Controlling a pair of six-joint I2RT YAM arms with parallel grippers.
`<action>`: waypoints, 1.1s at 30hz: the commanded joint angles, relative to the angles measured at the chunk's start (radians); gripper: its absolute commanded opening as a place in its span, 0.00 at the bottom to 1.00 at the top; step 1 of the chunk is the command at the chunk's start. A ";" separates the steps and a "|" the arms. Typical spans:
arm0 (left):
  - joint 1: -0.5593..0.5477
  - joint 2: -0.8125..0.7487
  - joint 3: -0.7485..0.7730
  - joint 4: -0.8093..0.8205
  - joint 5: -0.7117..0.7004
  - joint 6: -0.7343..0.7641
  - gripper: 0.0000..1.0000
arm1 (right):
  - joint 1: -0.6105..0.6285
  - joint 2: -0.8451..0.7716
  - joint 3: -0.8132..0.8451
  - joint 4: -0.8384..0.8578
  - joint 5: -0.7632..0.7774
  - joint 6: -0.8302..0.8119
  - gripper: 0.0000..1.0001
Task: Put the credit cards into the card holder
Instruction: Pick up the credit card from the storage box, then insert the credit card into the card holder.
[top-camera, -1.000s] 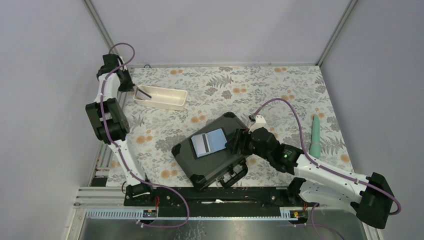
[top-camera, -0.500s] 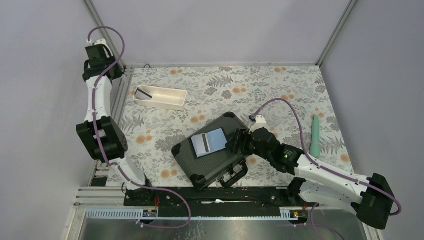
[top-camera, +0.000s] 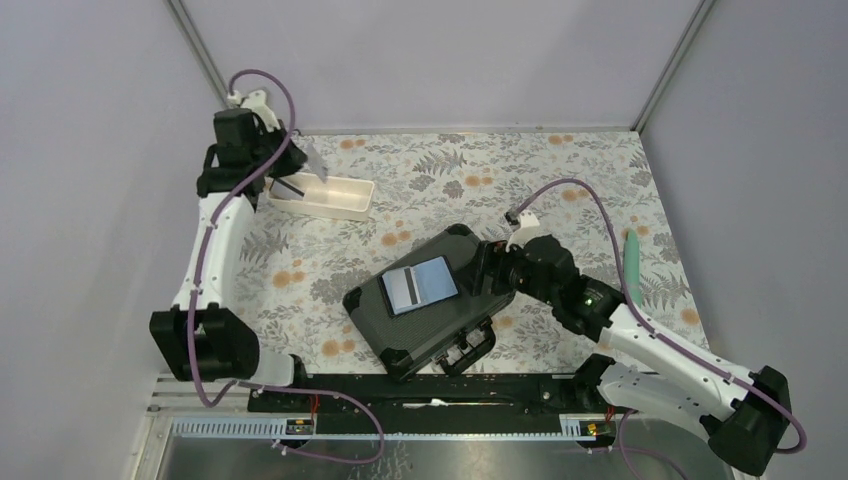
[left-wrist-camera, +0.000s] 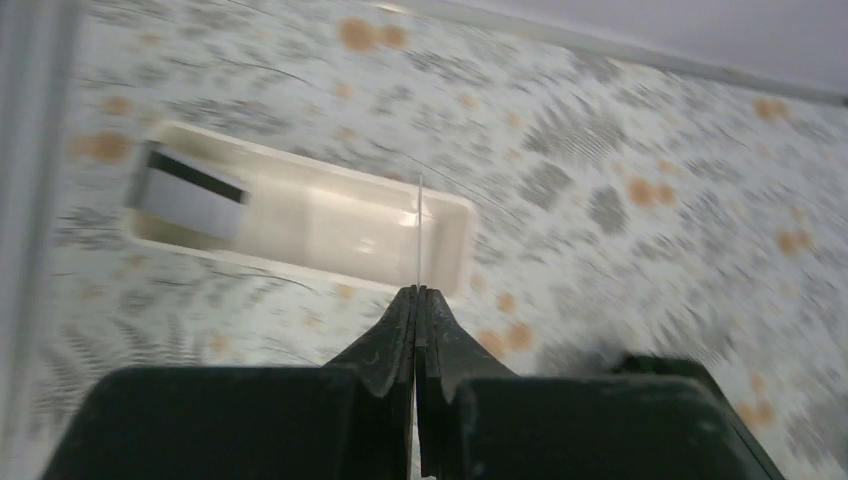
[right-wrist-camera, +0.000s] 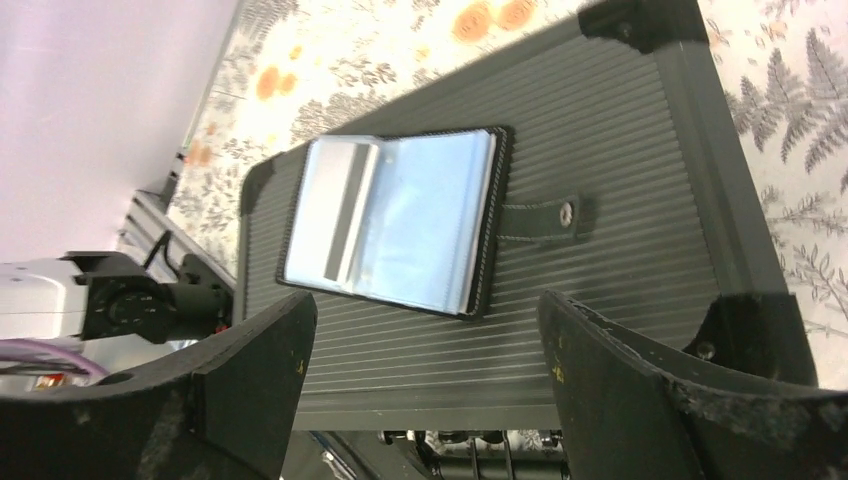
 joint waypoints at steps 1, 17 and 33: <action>-0.079 -0.148 -0.106 0.022 0.223 -0.054 0.00 | -0.079 -0.025 0.083 0.013 -0.240 -0.102 0.88; -0.428 -0.430 -0.520 0.238 0.793 -0.229 0.00 | -0.105 -0.031 0.132 0.058 -0.541 -0.147 0.89; -0.541 -0.485 -0.611 0.387 0.914 -0.328 0.00 | -0.106 0.090 0.084 0.311 -0.739 -0.012 0.48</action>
